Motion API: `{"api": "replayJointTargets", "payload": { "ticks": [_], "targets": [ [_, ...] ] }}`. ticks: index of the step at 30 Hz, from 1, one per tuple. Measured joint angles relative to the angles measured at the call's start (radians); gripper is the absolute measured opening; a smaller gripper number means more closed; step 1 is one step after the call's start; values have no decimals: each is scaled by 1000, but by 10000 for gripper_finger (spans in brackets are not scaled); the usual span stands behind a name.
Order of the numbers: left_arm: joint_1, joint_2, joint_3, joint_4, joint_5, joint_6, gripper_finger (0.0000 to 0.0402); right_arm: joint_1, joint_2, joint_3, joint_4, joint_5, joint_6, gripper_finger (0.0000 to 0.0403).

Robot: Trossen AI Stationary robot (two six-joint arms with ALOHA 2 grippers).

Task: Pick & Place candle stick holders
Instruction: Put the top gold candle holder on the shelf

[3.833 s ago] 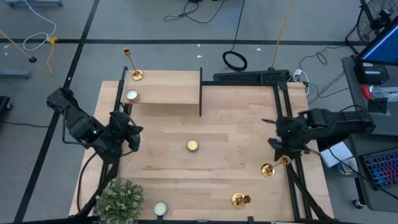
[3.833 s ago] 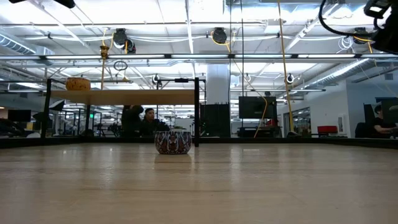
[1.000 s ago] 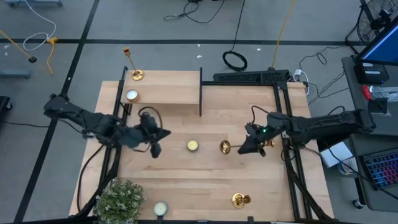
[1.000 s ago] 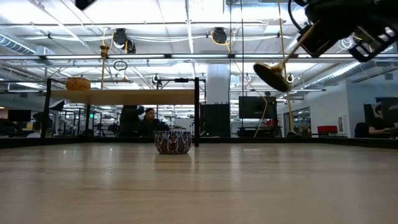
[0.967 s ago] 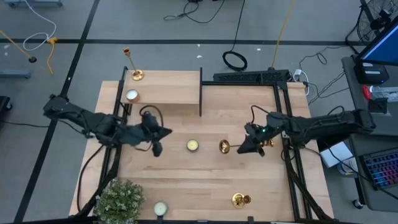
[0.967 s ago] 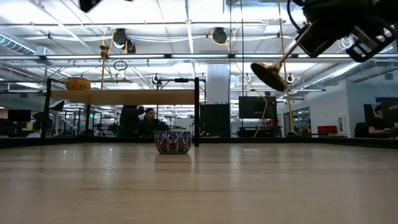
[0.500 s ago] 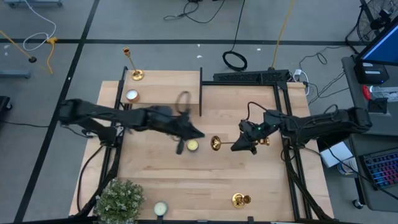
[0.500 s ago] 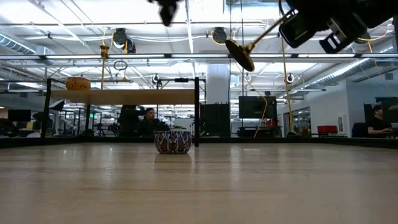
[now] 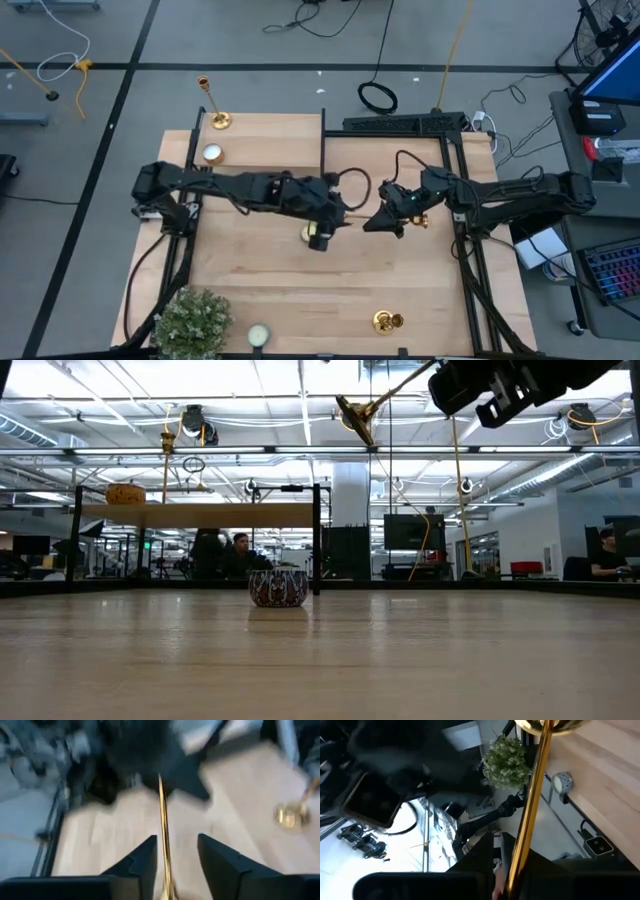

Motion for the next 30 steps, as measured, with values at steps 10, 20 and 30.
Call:
{"api": "replayJointTargets", "payload": {
  "ticks": [10,20,30],
  "targets": [
    [34,26,12,-31,36,-6,229,0,0,2,-41,23,-16,35],
    [48,91,11,63,61,1,234,-6,-1,2,-30,50,-24,2],
    [38,115,11,92,-111,125,234,-6,0,2,-14,28,-26,1]
  ]
}}
